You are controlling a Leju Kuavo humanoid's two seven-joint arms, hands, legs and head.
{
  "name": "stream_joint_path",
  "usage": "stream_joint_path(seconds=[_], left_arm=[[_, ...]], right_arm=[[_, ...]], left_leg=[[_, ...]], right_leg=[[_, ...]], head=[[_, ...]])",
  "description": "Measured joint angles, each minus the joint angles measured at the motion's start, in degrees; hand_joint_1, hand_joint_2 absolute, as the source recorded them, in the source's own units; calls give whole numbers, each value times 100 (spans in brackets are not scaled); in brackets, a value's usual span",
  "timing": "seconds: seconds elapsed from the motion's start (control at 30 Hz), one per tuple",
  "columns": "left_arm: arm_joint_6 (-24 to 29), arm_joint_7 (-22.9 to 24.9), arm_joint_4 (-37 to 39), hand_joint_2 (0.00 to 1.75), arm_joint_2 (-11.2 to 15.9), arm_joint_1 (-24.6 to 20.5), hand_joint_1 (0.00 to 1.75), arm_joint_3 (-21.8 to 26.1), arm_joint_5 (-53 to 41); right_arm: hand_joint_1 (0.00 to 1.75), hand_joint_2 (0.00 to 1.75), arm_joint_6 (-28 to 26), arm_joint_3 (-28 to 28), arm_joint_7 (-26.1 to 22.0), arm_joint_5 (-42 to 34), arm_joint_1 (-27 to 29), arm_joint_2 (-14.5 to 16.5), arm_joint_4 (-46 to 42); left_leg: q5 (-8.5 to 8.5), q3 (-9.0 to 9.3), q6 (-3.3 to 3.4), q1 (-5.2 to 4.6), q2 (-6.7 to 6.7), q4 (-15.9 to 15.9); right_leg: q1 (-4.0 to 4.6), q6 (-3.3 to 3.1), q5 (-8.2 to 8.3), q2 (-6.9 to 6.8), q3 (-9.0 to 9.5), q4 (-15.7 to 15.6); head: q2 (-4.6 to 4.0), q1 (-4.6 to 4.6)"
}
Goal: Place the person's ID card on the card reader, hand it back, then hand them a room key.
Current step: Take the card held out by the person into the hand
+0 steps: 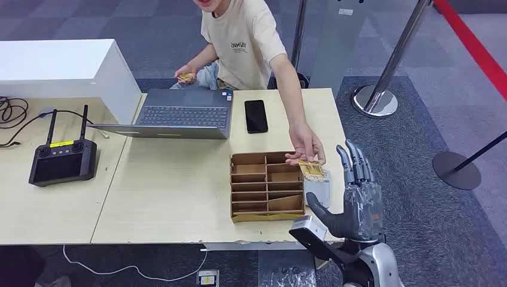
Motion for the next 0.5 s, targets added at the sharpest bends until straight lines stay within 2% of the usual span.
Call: stream_joint_path(seconds=[0.33, 0.37, 0.47, 0.5], left_arm=[[14, -43, -13, 175, -2, 2, 0, 0, -8], [16, -43, -14, 175, -2, 2, 0, 0, -12], [18, -43, -17, 175, -2, 2, 0, 0, -17], [18, -43, -17, 175, -2, 2, 0, 0, -17]], right_arm=[[0, 175, -58, 102, 101, 48, -141, -25, 129], [23, 175, -69, 114, 102, 38, -147, -25, 150], [152, 175, -83, 152, 102, -8, -161, -27, 209], [172, 175, -83, 163, 101, -29, -164, -29, 229]], left_leg=[[0, -1, 0, 0, -2, 0], [0, -1, 0, 0, -2, 0], [0, 0, 0, 0, -2, 0], [0, 0, 0, 0, -2, 0]], right_leg=[[0, 0, 0, 0, 0, 0], [0, 0, 0, 0, 0, 0], [0, 0, 0, 0, 0, 0], [0, 0, 0, 0, 0, 0]], head=[[0, 1], [0, 1], [0, 1], [0, 1]])
